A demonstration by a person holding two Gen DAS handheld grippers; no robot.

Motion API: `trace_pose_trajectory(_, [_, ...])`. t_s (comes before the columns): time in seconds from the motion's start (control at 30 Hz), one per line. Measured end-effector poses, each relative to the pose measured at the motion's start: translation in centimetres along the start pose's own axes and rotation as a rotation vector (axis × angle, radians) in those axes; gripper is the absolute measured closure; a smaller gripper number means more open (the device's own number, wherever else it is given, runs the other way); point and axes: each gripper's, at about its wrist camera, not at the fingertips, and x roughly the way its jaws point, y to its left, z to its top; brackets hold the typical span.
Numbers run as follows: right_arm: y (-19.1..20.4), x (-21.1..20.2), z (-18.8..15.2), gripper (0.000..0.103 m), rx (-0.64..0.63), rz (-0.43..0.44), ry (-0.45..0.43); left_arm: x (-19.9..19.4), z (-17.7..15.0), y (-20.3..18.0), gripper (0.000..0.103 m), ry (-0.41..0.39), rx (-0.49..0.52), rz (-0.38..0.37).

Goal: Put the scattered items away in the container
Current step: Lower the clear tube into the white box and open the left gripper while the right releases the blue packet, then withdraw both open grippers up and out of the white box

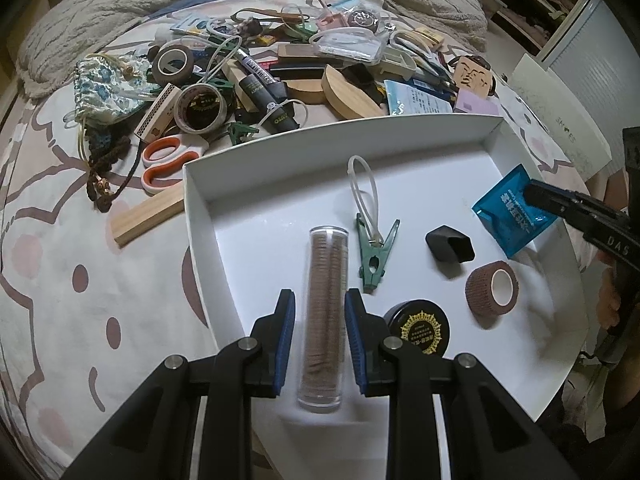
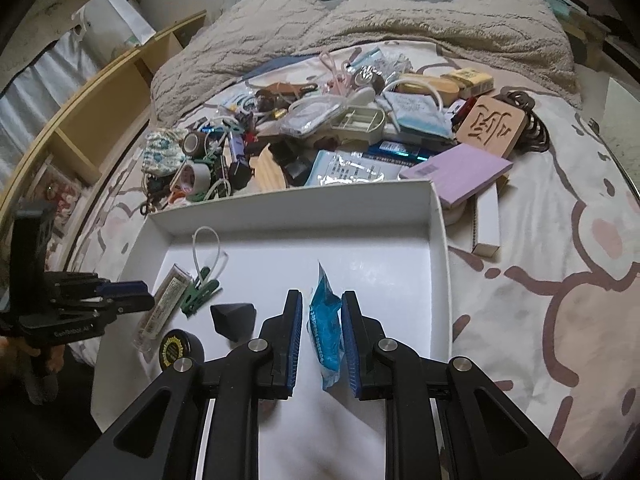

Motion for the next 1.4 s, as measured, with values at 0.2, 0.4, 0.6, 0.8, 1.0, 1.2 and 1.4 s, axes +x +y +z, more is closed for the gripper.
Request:
trace_pose_trajectory(0.2, [-0.4,-0.8,0.3,0.083,0.018,-0.008,-0.031,0.0,0.0,-0.2,0.078,-0.003,0.008,-0.001])
trace_pose_trajectory(0.4, [-0.6,-1.9,0.6,0.083,0.011,-0.015,-0.065,-0.1,0.1,-0.3,0.078,-0.004,0.009,-0.001])
trace_pose_trajectory(0.6, [-0.2,-2.2,0.6,0.083,-0.009,-0.011,-0.077,-0.1,0.2,-0.1,0.078,-0.004,-0.001,-0.005])
trace_pose_trajectory(0.8, [0.1,-2.1,0.4,0.083,-0.025,-0.003,-0.084,-0.3,0.3,-0.1,0.078,-0.012,0.003,-0.002])
trace_pose_trajectory(1.0, [0.9,-2.2,-0.1,0.083,-0.084,-0.023,-0.111,-1.2,0.7,-0.2,0.078,-0.056,0.018,0.014])
trace_pose_trajectory(1.2, [1.6,-2.7,-0.3,0.016,-0.121,-0.053,-0.157,-2.1,0.9,-0.6,0.072,-0.117,0.052,0.041])
trace_pose_trajectory(1.4, [2.8,-3.6,-0.3,0.008,-0.195,-0.104,-0.224,-4.0,1.3,-1.1,0.024,-0.255,0.083,0.072])
